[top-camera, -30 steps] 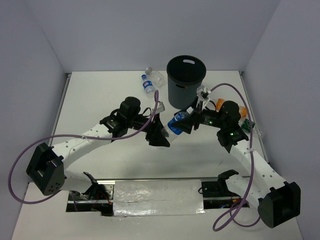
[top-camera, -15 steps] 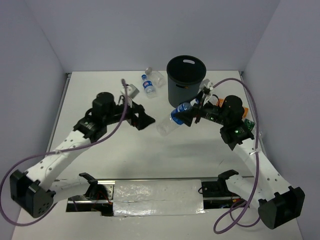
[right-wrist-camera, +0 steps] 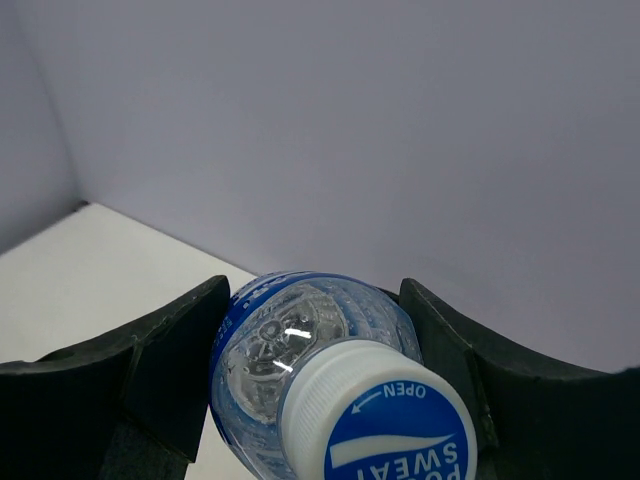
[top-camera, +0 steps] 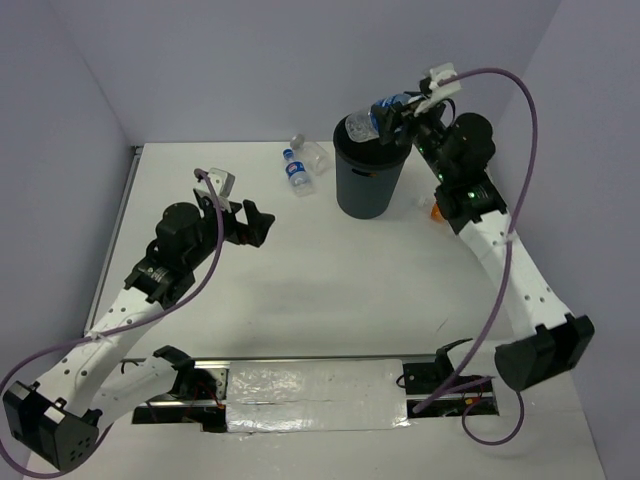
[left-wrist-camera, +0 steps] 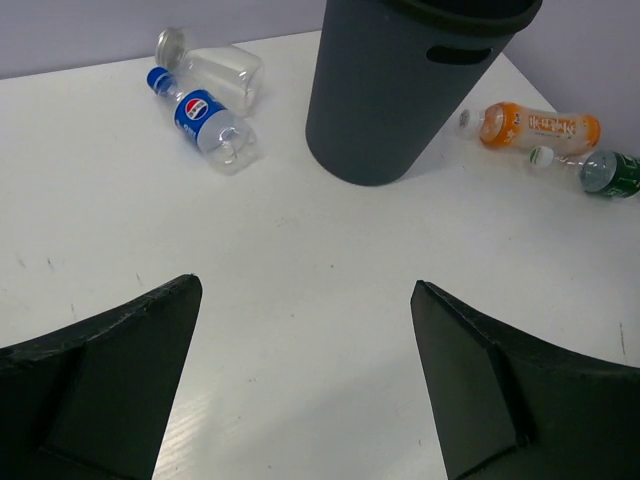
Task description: Put the plastic bottles in the bin
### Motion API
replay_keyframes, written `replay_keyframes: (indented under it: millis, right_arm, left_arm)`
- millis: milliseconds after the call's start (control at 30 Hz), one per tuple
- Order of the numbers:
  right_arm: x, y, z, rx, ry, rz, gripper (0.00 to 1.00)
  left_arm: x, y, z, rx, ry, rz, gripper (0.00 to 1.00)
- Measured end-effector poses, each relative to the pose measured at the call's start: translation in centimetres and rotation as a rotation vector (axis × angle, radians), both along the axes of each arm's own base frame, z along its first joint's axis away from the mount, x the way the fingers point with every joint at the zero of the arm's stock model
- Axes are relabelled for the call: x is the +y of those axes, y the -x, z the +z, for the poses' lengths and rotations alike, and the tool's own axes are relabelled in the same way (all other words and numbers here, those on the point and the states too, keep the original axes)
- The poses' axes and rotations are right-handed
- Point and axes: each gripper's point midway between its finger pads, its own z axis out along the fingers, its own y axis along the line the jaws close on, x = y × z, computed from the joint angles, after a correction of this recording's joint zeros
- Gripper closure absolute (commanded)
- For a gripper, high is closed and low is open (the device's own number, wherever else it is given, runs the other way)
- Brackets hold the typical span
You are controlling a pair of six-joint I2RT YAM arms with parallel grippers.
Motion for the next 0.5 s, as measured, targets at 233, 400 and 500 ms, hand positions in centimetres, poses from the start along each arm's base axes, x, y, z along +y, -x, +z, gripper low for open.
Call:
replay_keyframes:
  millis: [233,400,500]
  right_arm:
    - [-1.1,-7.3,-7.0,0.148,0.115,-0.18,0.14]
    - [-2.5,-8.7,-9.7,0.203,0.193,-0.259,0.0]
    - [-3.0,-8.2,-9.3,0.208,0.221,-0.263,0.0]
  left_arm:
    - [0.7,0.1,0.5,-0.014,0.003,0.02,0.01]
    - [1.0,0.0,0.7,-0.019,0.005,0.031,0.01]
    - [1.2,0.0,0.4,-0.009,-0.001,0.036,0.01]
